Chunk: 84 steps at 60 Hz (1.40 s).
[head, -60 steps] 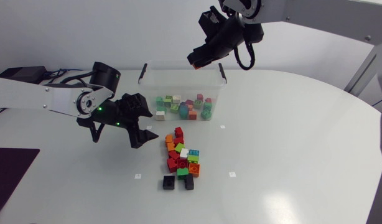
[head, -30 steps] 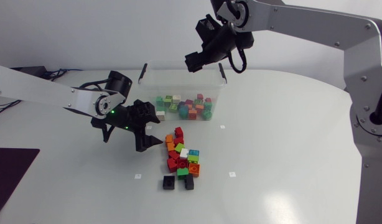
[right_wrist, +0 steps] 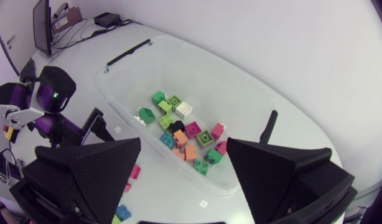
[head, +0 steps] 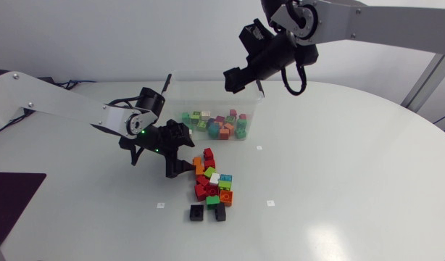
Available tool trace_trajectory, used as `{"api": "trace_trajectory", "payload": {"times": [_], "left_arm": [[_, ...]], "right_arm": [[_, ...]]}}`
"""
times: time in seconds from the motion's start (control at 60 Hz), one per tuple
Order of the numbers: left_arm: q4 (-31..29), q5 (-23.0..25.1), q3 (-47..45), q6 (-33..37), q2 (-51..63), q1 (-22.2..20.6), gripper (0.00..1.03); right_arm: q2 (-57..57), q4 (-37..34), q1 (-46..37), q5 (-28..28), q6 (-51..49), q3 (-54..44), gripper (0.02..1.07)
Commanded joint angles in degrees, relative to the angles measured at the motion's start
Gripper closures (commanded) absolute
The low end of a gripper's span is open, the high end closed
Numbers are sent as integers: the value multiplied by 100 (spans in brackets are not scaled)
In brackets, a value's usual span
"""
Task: Place the duplo bricks in the container
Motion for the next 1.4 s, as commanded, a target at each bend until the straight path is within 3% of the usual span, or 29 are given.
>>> {"api": "trace_trajectory", "payload": {"times": [0.0,0.117,0.5,0.85,1.117,1.3,1.383], "left_arm": [[-51,75,157,226,204,-32,12],[-51,101,209,234,292,-76,13],[-59,198,218,208,380,-147,41],[-68,198,60,199,256,-208,41],[-86,198,-54,191,177,-261,44],[-86,198,-125,199,151,-322,63],[-95,198,-133,191,151,-340,72]], "right_arm": [[-185,149,102,-30,-88,-520,7],[-326,368,243,-30,-36,-1021,7],[-124,658,752,128,193,-1531,7],[-431,658,568,594,-62,-1214,7],[-1354,825,489,691,-220,-1399,7],[-1978,790,726,682,-220,-2049,19],[-2128,808,823,682,-185,-2383,34]]}}
